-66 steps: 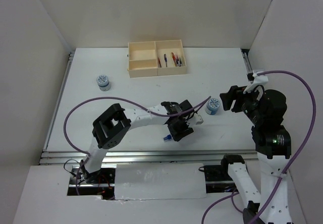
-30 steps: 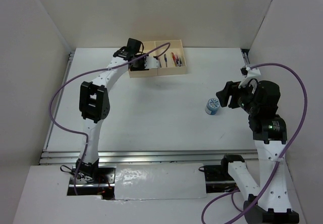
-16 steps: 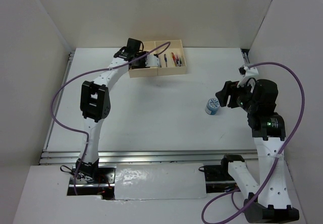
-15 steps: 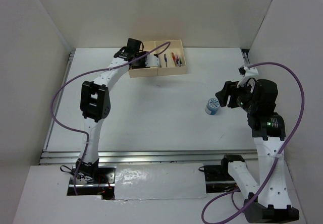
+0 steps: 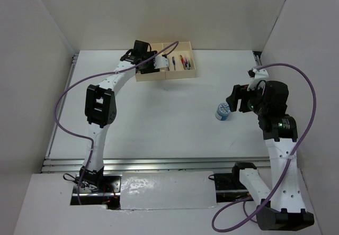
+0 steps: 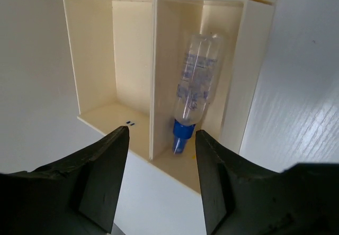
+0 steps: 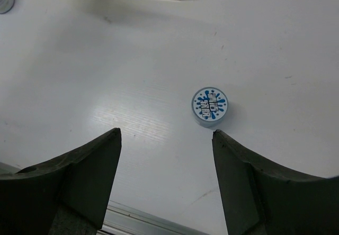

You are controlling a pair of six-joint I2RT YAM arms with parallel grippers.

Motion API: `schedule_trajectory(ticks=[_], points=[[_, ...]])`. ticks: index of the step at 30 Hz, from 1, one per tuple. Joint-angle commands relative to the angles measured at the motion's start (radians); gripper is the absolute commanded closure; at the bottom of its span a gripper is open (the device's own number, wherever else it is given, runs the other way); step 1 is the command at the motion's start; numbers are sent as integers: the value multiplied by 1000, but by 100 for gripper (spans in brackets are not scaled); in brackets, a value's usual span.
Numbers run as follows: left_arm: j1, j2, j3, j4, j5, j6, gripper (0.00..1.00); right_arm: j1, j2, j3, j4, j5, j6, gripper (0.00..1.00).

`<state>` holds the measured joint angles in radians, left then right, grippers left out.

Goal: Sort the stationery into containers
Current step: Place the stationery in the storage box, then pick up the stationery from the center of the board.

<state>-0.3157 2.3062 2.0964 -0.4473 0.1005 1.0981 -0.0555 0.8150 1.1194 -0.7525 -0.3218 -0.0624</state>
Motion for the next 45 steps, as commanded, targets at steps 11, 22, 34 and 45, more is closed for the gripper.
schedule_trajectory(ticks=[11,22,34,45], points=[[78,-212,129,-51,41,-473,32,-17,56,-16,-77,33,-79,19],[512,-401,-231,-283,218,-797,1,-7,55,-56,-56,-20,-42,19],[497,-372,-392,-185,182,-871,1,-9,53,-58,-77,-23,-53,20],[428,-248,-352,-105,15,-962,1,-18,59,-50,-88,-22,-60,20]])
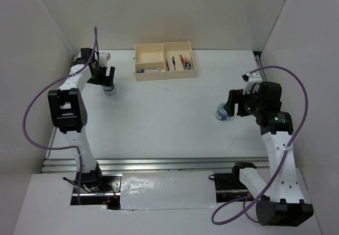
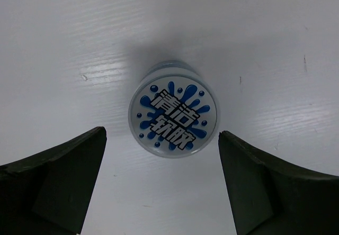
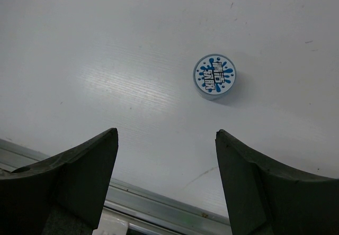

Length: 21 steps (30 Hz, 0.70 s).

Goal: Sort the stationery into containers
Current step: Pick up the stationery from the center of the board.

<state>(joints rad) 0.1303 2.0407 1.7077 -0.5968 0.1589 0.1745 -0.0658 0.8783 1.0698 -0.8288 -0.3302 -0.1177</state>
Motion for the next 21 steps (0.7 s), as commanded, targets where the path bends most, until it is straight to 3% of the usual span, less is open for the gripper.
schedule_trajectory(ticks=[1,11,21], points=[[-24,32,47,45,-54,-38,1,-8,-4,1,-10,-15,-5,19],[-27,58,38,68,-48,-38,1,-14,14,5,-10,-21,-7,20],[-27,26,10,98,-22,-18,13,-14,13,-1,-3,-24,-5,20]])
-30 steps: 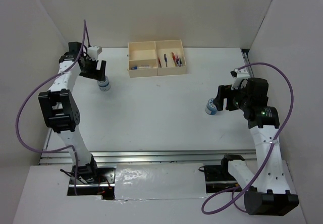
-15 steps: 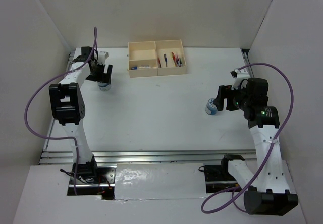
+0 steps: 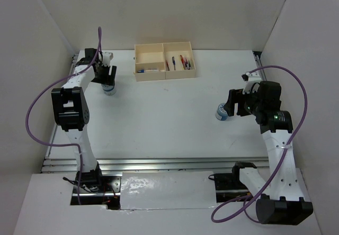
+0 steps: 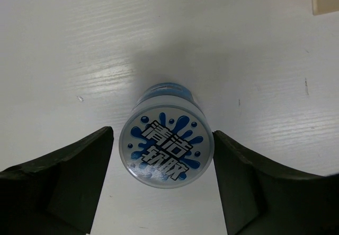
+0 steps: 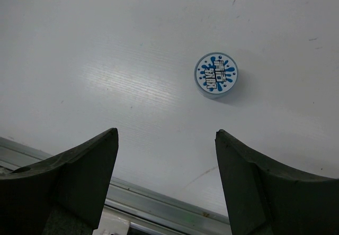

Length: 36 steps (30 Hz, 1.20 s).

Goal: Sort the stationery into containers
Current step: Pick up the stationery from the center of the board.

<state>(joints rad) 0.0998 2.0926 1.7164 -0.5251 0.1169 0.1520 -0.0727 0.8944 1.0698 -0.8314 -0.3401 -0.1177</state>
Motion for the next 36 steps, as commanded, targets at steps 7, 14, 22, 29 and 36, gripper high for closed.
schedule_trajectory(ticks=[7,14,22,29,36], points=[[1,-17,26,-15,53,12,33,-7,-11,-4,-2,-13,-8,20],[-12,-45,14,-23,87,17,35,-9,-11,-10,0,-16,-3,20],[-40,-100,-44,69,190,-2,55,-9,-25,-11,-3,-11,-11,20],[-123,-39,55,-12,64,43,67,-9,-28,-14,-2,-13,-10,20],[-127,-109,-96,155,92,-5,57,-7,-29,-24,0,-14,-14,20]])
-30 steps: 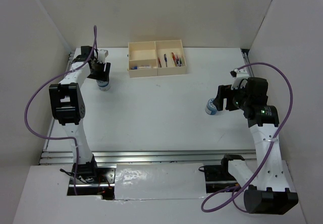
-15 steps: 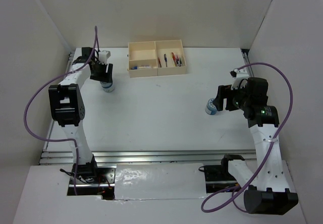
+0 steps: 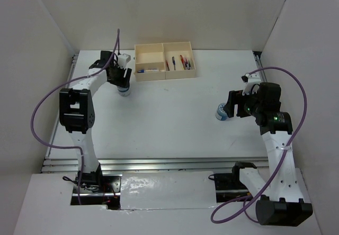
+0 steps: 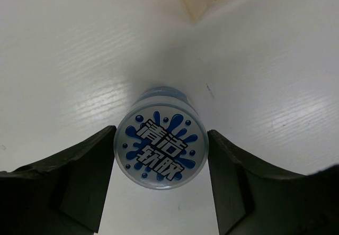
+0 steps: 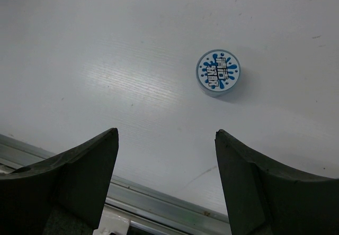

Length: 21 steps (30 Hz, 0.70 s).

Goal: Sort the stationery into containers
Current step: Pick up the stationery from the center of the board.

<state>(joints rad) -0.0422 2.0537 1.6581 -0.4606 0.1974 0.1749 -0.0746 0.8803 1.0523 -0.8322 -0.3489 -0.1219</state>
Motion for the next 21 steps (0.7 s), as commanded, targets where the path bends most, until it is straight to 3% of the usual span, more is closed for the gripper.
schedule_trajectory(ticks=[1,7,14,21], points=[[16,-78,-75,136,16,-32,57,-7,-14,-5,1,-7,-9,20],[8,-79,-103,171,22,-44,63,-8,-10,3,-1,-10,-5,20],[19,-188,-77,203,43,-101,80,-7,-21,-11,1,-5,-9,20],[-18,-302,-64,407,48,-150,91,-7,-9,-11,15,-22,2,21]])
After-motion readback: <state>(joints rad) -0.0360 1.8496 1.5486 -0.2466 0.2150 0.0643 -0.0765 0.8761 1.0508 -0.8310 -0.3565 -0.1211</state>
